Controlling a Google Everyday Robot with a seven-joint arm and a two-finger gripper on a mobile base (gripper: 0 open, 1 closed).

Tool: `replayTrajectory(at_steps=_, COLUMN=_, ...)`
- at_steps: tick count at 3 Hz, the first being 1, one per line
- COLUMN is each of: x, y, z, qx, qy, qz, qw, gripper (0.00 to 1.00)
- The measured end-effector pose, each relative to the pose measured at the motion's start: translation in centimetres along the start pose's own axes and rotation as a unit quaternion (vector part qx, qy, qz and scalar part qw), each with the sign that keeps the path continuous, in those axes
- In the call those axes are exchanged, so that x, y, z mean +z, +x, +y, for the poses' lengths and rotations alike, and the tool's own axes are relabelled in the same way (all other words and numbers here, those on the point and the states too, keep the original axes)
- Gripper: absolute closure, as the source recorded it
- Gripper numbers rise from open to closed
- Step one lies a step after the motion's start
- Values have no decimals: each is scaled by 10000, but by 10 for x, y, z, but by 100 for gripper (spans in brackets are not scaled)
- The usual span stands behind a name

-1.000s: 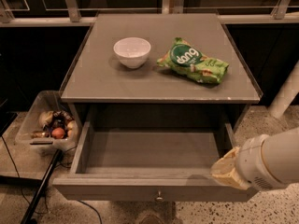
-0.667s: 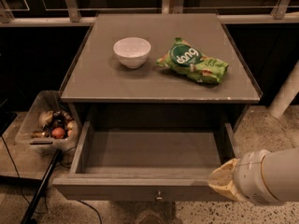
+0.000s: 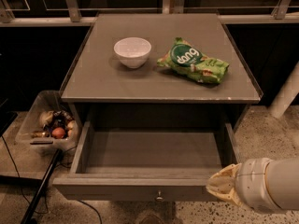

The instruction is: Close top drawer

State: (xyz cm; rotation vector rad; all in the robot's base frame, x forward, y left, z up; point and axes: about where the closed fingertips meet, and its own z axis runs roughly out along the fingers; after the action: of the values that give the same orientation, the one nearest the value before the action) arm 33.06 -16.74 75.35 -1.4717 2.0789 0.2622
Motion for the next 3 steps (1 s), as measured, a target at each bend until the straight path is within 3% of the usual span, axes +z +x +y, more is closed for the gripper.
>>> replayTrajectory(at_steps=1, x=0, y=0, z=0, qx=0, qy=0, qz=0, qw=10000, gripper=100)
replayTrajectory(at_steps=3, x=39, y=1, z=20, qx=-61, qy=-449, qz=14, qw=9990, gripper=100)
